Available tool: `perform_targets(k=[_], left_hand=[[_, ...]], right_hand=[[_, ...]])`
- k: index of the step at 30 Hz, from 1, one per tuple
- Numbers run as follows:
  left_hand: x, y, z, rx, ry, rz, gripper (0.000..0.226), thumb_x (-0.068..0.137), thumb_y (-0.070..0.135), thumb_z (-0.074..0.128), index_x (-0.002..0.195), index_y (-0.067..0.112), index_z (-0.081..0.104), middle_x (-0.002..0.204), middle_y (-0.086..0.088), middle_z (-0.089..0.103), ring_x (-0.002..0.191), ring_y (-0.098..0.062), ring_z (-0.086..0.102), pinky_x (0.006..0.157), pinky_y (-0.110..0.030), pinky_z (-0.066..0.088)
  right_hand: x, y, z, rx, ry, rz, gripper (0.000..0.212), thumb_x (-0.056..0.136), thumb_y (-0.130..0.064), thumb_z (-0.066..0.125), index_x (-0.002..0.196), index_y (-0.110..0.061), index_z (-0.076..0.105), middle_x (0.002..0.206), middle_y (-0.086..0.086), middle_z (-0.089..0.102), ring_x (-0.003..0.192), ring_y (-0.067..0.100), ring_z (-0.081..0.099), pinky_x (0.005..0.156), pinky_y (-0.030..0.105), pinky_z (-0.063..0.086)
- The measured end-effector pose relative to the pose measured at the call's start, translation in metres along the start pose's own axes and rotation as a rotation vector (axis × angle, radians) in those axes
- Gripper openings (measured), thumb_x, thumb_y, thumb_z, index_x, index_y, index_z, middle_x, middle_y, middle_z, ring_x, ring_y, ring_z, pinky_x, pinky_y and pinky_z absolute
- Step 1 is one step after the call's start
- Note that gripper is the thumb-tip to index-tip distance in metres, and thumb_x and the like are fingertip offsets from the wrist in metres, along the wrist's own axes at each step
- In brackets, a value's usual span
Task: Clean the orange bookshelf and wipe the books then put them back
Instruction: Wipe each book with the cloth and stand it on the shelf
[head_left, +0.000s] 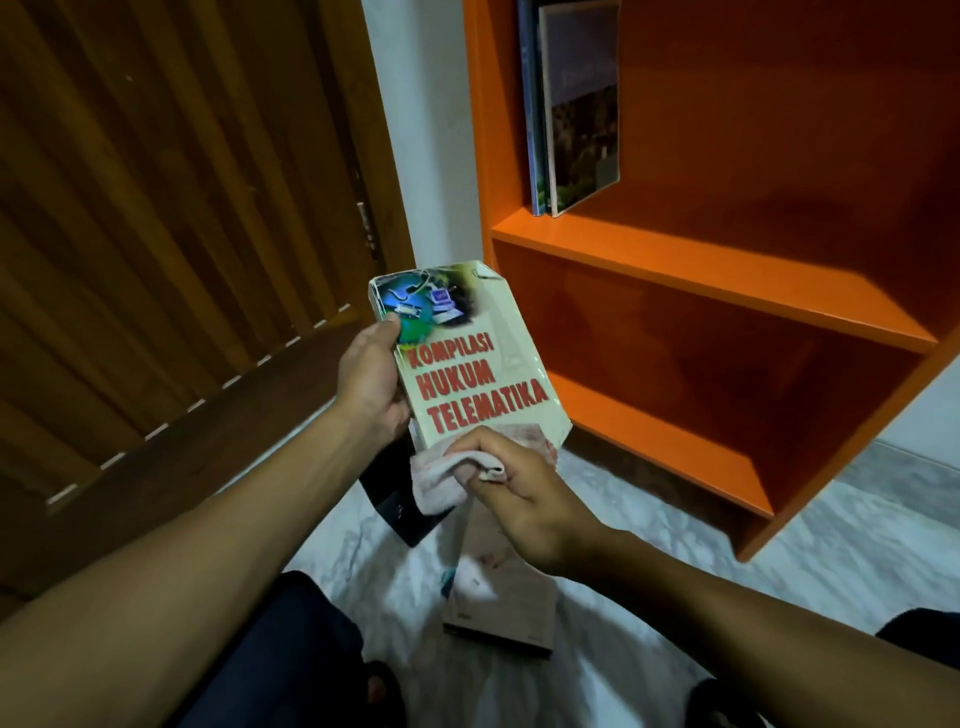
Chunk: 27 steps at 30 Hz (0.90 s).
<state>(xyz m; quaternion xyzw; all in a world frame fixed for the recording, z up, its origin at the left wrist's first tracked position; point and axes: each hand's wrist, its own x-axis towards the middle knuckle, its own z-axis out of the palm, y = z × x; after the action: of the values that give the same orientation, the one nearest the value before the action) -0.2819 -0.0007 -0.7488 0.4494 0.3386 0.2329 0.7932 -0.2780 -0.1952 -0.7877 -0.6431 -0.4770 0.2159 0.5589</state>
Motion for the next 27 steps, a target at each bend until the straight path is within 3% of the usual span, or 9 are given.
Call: perform_targets(k=[3, 5, 7, 10, 14, 18, 22, 24, 27], left_hand=[[0.0, 0.007, -0.005, 0.017, 0.034, 0.066, 0.031, 0.101, 0.03, 0.053, 0.126, 0.011, 0.054, 0.107, -0.019, 0.074, 0.098, -0.034, 0.073, 0.089, -0.061, 0.054], [0.0, 0.011, -0.009, 0.019, 0.059, 0.105, 0.031, 0.101, 0.029, 0.053, 0.125, 0.01, 0.054, 0.107, -0.02, 0.073, 0.098, -0.035, 0.072, 0.088, -0.063, 0.054], [-0.001, 0.015, -0.012, 0.031, 0.063, 0.144, 0.028, 0.101, 0.028, 0.052, 0.122, 0.009, 0.056, 0.109, -0.022, 0.072, 0.1, -0.038, 0.071, 0.088, -0.065, 0.053], [-0.008, 0.021, -0.017, 0.118, -0.003, 0.214, 0.022, 0.102, 0.028, 0.051, 0.116, 0.014, 0.059, 0.103, -0.018, 0.074, 0.094, -0.035, 0.073, 0.087, -0.058, 0.056], [-0.023, 0.027, -0.019, 0.228, -0.142, 0.278, 0.021, 0.103, 0.03, 0.049, 0.118, 0.019, 0.058, 0.097, -0.014, 0.073, 0.078, -0.024, 0.074, 0.076, -0.044, 0.06], [-0.039, 0.028, -0.01, 0.229, -0.295, 0.268, 0.027, 0.102, 0.029, 0.048, 0.122, 0.014, 0.057, 0.097, -0.019, 0.07, 0.075, -0.026, 0.071, 0.067, -0.039, 0.061], [-0.058, 0.031, 0.008, 0.216, -0.419, 0.271, 0.037, 0.093, 0.033, 0.053, 0.123, 0.013, 0.057, 0.096, -0.019, 0.069, 0.071, -0.025, 0.069, 0.062, -0.035, 0.059], [-0.064, 0.036, 0.015, 0.229, -0.411, 0.317, 0.03, 0.097, 0.03, 0.05, 0.123, 0.018, 0.059, 0.092, -0.017, 0.071, 0.069, -0.023, 0.07, 0.06, -0.033, 0.06], [-0.067, 0.046, 0.022, 0.264, -0.386, 0.345, 0.024, 0.101, 0.031, 0.046, 0.121, 0.031, 0.059, 0.098, -0.013, 0.075, 0.08, -0.025, 0.073, 0.072, -0.042, 0.059]], right_hand=[[-0.001, 0.005, 0.001, -0.03, -0.063, 0.011, 0.011, 0.101, -0.019, 0.048, 0.101, -0.016, 0.059, 0.1, -0.009, 0.064, 0.099, 0.01, 0.058, 0.089, 0.033, 0.048], [0.0, 0.008, -0.007, -0.136, -0.141, 0.032, 0.011, 0.1, -0.023, 0.047, 0.098, -0.017, 0.056, 0.093, -0.011, 0.06, 0.09, 0.004, 0.054, 0.081, 0.026, 0.044], [0.002, 0.012, -0.019, -0.234, -0.164, 0.098, 0.018, 0.097, -0.029, 0.046, 0.099, -0.014, 0.055, 0.088, -0.004, 0.06, 0.08, 0.007, 0.052, 0.075, 0.028, 0.043], [0.008, 0.013, -0.038, -0.193, 0.012, 0.173, 0.025, 0.093, -0.044, 0.058, 0.093, -0.019, 0.062, 0.081, -0.008, 0.065, 0.072, -0.001, 0.057, 0.072, 0.031, 0.048], [0.018, 0.006, -0.064, -0.179, 0.328, 0.295, 0.04, 0.081, -0.061, 0.068, 0.09, -0.024, 0.057, 0.087, 0.0, 0.067, 0.076, 0.009, 0.059, 0.069, 0.035, 0.047], [0.024, 0.016, -0.076, 0.016, 0.181, 0.399, 0.054, 0.086, -0.047, 0.071, 0.132, -0.022, 0.053, 0.134, -0.002, 0.06, 0.117, 0.017, 0.061, 0.1, 0.041, 0.049], [0.022, 0.026, -0.086, 0.42, -0.01, 0.408, 0.043, 0.096, -0.031, 0.064, 0.13, -0.005, 0.06, 0.13, 0.012, 0.065, 0.122, 0.029, 0.062, 0.11, 0.051, 0.042], [0.022, 0.021, -0.09, 0.505, 0.044, 0.358, 0.042, 0.096, -0.025, 0.064, 0.133, -0.005, 0.056, 0.134, 0.015, 0.062, 0.125, 0.033, 0.059, 0.111, 0.053, 0.039], [0.027, 0.005, -0.099, 0.565, 0.215, 0.331, 0.04, 0.094, -0.018, 0.065, 0.128, -0.001, 0.052, 0.127, 0.024, 0.064, 0.119, 0.042, 0.06, 0.106, 0.062, 0.042]])
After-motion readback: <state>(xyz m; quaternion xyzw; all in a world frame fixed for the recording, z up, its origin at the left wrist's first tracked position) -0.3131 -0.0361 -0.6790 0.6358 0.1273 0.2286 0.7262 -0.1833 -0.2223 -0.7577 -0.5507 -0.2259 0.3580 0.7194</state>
